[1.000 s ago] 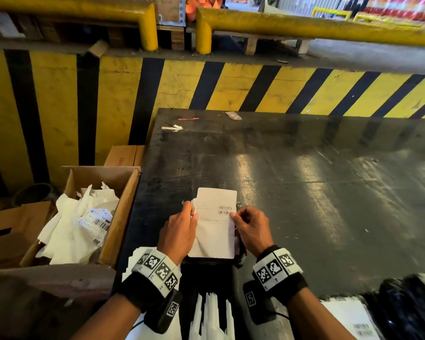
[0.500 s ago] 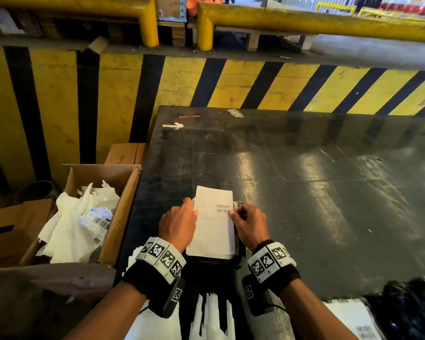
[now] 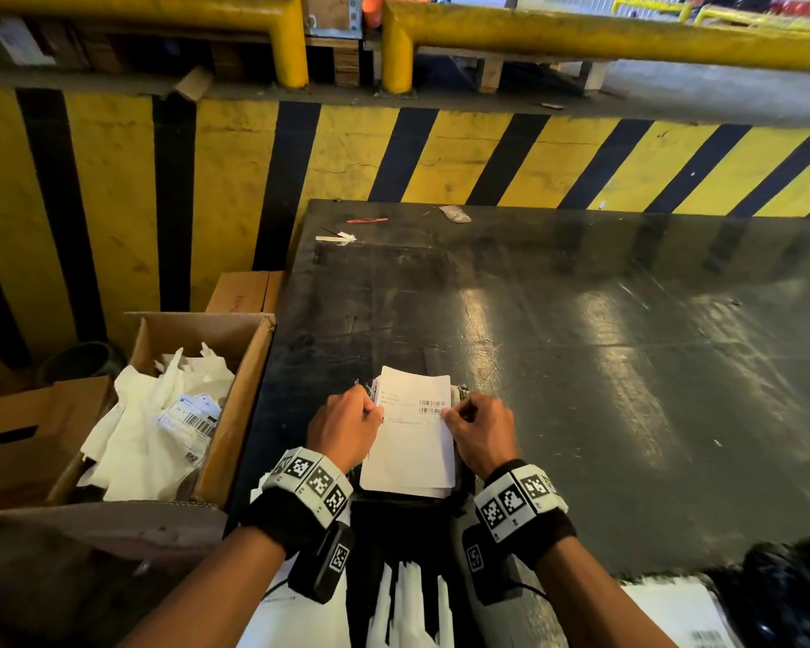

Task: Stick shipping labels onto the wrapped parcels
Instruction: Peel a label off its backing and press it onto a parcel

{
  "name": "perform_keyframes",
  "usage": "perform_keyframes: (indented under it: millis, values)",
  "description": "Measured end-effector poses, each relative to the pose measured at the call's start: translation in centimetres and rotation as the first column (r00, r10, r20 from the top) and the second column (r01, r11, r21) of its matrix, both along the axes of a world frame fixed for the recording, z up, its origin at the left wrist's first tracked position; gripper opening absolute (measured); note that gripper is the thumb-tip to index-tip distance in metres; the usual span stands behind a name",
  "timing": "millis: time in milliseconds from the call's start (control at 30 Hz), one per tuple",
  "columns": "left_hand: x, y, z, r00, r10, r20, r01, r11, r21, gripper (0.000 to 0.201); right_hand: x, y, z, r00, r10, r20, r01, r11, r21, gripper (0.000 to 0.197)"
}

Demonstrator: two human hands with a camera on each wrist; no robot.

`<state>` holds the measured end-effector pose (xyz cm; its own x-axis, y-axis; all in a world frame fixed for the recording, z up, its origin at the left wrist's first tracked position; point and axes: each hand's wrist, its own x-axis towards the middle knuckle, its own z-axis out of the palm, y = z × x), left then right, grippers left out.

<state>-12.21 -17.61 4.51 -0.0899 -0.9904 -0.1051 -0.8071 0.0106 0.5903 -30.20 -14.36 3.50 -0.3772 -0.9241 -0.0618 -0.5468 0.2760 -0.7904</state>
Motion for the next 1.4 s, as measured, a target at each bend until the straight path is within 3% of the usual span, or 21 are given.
perform_keyframes:
  millis: [267,400,567,667,767,933,1000,1167,1233,1333,1400]
  values:
    - [-0.4,0.0,0.4,0.998,-0.006,0.058,0.006,1.0,-0.002,0.016,0.0,-0.1,0.4,1.0,0.003,-0.029,-0.002,0.998,0.058,0.015]
    - [-0.3,0.3,0.4,0.999,0.01,0.039,-0.01,1.0,0.001,0.016,-0.1,-0.3,0.3,0.997,0.013,-0.076,-0.003,0.992,0.13,0.027]
    - [0.6,2.1,-0.1,0.999,-0.03,0.017,0.031,0.998,-0.051,0.032,-1.1,1.0,-0.2,0.986,0.063,-0.154,-0.039,0.987,0.154,0.04]
    - [1.2,3.7,-1.0,0.997,-0.076,0.006,0.076,0.997,0.022,0.057,-1.2,3.3,-0.9,0.969,0.217,-0.121,-0.203,0.971,0.123,0.066]
    - [1.4,4.7,-1.7,0.988,-0.079,-0.131,0.088,0.994,0.066,0.07,-1.5,5.1,-1.6,0.931,0.346,-0.115,-0.333,0.936,0.112,0.091]
    - [1.4,6.0,-1.9,0.988,-0.091,-0.122,0.097,0.994,0.046,0.083,-2.6,6.5,-2.9,0.876,0.45,-0.177,-0.442,0.893,0.085,0.111]
    - [1.3,6.5,-2.2,0.99,-0.096,-0.106,0.102,0.994,0.044,0.09,-2.5,6.7,-2.8,0.814,0.465,-0.348,-0.455,0.883,0.117,0.107]
    - [1.4,5.8,-2.4,0.984,-0.1,-0.148,0.113,0.991,0.078,0.094,-1.3,6.6,-3.3,0.595,0.495,-0.633,-0.595,0.801,0.068,0.066]
    - [1.4,5.6,-2.3,0.985,-0.141,-0.097,0.149,0.986,0.079,0.095,-1.4,6.4,-3.7,0.52,0.553,-0.651,-0.634,0.76,0.14,0.063]
    - [1.4,5.3,-2.1,0.984,-0.176,-0.003,0.176,0.981,0.087,0.1,-2.0,6.1,-3.6,0.51,0.59,-0.626,-0.649,0.742,0.17,0.067]
    - [1.4,5.2,-2.0,0.985,-0.174,0.019,0.172,0.981,0.09,0.1,-1.6,6.3,-3.1,0.461,0.592,-0.661,-0.65,0.732,0.202,0.061]
